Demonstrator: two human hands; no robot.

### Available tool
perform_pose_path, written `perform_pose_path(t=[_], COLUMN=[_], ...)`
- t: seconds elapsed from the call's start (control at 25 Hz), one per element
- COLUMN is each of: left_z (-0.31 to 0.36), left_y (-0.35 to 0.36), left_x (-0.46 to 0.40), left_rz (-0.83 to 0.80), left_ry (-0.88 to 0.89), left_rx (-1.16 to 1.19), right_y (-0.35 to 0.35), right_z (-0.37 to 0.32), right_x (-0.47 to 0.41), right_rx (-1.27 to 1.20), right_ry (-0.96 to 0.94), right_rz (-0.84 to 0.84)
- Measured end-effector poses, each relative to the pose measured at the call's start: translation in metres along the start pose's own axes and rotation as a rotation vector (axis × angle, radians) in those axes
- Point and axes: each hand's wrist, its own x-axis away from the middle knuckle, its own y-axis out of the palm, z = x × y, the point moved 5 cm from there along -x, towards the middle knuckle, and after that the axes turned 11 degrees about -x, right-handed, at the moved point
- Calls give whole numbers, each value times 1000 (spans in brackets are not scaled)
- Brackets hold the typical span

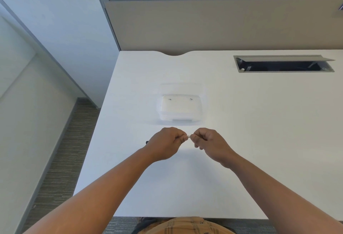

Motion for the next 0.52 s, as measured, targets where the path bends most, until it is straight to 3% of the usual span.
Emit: perform_pose_path(t=[0.12,0.32,0.52], left_z=[2,15,11], left_y=[-3,-6,-6], left_x=[2,5,3], left_rz=[24,172,119], left_ry=[10,114,143], left_rx=[-27,-196,-139], right_y=[3,14,8], right_z=[-3,5,0], right_x=[2,3,-1], right_rx=[-58,-544,-276], right_ry=[31,273,166], right_rz=[-81,-56,-32])
